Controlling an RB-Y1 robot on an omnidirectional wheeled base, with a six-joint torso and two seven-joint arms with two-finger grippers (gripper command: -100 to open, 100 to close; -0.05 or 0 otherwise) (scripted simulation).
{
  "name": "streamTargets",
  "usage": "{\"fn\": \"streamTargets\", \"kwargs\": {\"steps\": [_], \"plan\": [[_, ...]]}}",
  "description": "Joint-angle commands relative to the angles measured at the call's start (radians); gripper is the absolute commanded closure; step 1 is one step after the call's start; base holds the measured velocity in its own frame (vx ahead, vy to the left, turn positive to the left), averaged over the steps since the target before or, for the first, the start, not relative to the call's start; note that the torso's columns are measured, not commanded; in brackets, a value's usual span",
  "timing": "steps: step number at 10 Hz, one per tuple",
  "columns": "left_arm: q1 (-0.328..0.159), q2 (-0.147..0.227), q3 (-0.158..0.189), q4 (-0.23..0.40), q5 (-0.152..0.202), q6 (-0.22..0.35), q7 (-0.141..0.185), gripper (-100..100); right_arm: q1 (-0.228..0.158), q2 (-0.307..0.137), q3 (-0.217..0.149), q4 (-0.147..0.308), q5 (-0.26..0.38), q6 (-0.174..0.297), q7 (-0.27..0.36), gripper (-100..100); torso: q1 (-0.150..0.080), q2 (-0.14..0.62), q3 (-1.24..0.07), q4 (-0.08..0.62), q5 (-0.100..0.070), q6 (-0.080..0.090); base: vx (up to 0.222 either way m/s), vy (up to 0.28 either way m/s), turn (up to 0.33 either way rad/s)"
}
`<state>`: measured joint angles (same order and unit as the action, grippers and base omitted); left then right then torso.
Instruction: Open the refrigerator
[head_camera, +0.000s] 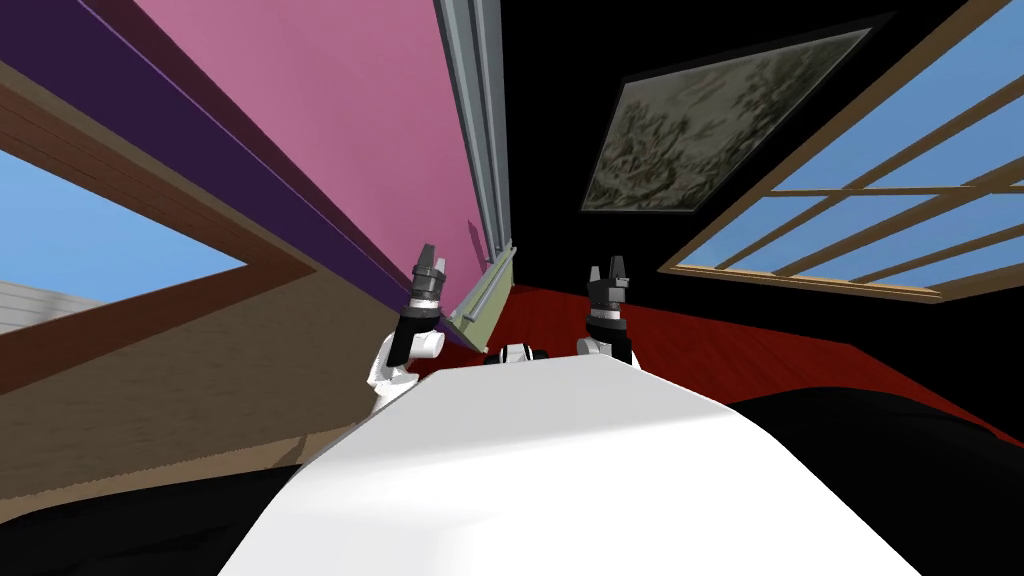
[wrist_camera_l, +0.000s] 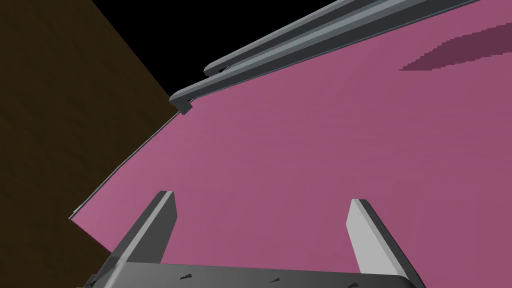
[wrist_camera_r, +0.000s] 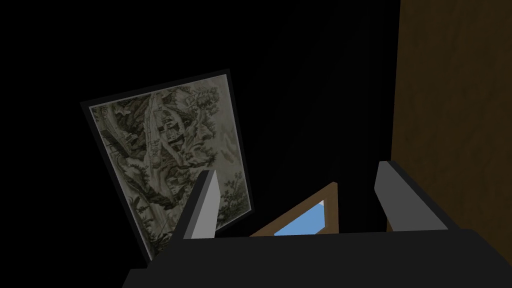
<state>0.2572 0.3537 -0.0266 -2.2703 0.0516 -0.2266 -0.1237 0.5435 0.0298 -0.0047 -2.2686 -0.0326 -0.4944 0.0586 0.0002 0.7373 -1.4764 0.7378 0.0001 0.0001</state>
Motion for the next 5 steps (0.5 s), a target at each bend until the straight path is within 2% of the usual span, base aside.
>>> {"fn": "streamTargets", "kwargs": {"steps": [1,2,5], "plan": [[-0.056,0.067,-0.002,0.017,0.049,0.073,-0.009,-100,0.000,0.000,0.000,0.000,0.000,0.000,0.000,0,0.000,-0.001,0.000,0.000,0.000,0.000,0.111,-0.096,0.056],[-0.056,0.067,-0.002,0.017,0.049,0.077,-0.009,-100,0.000,0.000,0.000,0.000,0.000,0.000,0.000,0,0.000,0.000,0.000,0.000,0.000,0.000,0.068,-0.064,0.017],[-0.123,0.151,-0.005,0.042,0.106,0.164,-0.019,-100,0.000,0.000,0.000,0.000,0.000,0.000,0.000,0,0.000,0.001,0.001,0.000,0.000,0.000,0.086,-0.077,0.045]]}}
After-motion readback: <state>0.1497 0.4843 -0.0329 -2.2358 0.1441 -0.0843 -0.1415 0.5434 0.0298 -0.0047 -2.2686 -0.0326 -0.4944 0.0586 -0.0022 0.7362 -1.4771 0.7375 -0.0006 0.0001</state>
